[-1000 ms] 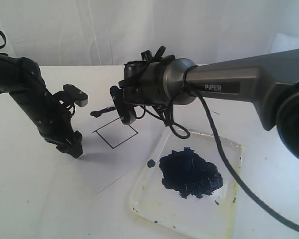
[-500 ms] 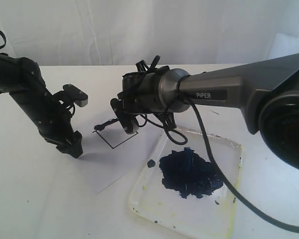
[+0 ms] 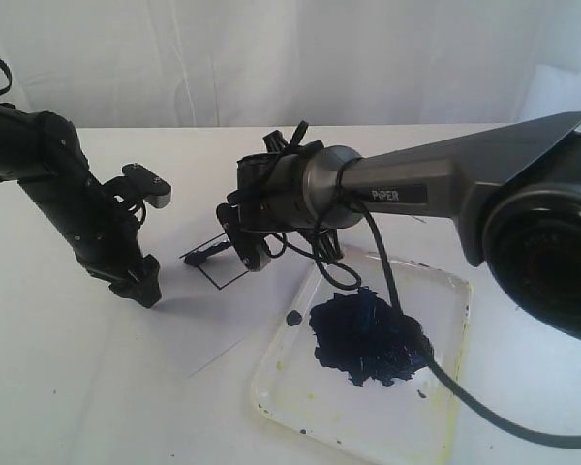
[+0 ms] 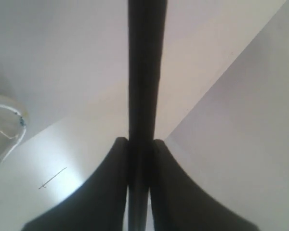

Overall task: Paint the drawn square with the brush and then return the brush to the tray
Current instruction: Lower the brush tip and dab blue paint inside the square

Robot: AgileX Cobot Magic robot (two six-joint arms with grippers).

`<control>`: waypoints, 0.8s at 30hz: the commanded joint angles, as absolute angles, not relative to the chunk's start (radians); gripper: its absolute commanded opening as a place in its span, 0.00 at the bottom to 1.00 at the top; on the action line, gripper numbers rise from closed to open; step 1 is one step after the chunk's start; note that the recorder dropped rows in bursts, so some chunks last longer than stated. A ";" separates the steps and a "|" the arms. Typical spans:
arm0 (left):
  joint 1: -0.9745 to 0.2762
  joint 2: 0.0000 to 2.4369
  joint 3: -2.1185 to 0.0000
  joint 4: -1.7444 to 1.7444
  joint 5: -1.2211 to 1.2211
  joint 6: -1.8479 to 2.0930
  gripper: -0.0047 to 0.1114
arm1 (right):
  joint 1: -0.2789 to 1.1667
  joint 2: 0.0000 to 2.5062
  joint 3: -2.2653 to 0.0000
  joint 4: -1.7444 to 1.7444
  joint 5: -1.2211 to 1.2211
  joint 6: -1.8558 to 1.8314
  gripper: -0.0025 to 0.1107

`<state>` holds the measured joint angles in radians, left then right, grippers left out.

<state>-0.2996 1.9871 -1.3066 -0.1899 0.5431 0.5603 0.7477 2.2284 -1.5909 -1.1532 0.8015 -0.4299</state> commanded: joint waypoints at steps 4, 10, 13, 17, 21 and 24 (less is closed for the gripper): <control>-0.303 1.997 -1.291 -0.200 0.595 0.558 0.68 | 0.748 2.228 -1.593 -1.205 0.805 -0.305 0.02; -0.303 1.997 -1.291 -0.200 0.595 0.558 0.68 | 0.748 2.228 -1.593 -1.227 0.819 -0.265 0.02; -0.303 1.997 -1.291 -0.200 0.595 0.558 0.68 | 0.748 2.228 -1.593 -1.227 0.814 -0.265 0.02; -0.303 1.997 -1.291 -0.200 0.595 0.558 0.68 | 0.748 2.244 -1.593 -1.228 0.805 -0.297 0.02; -0.303 1.997 -1.291 -0.200 0.595 0.558 0.68 | 0.748 2.256 -1.593 -1.232 0.810 -0.310 0.02; -0.303 1.997 -1.291 -0.200 0.595 0.559 0.68 | 0.748 2.256 -1.593 -1.234 0.810 -0.310 0.02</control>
<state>-0.2996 1.9871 -1.3066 -0.1899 0.5431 0.5603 0.7477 2.2576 -1.5909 -1.2161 0.8064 -0.2972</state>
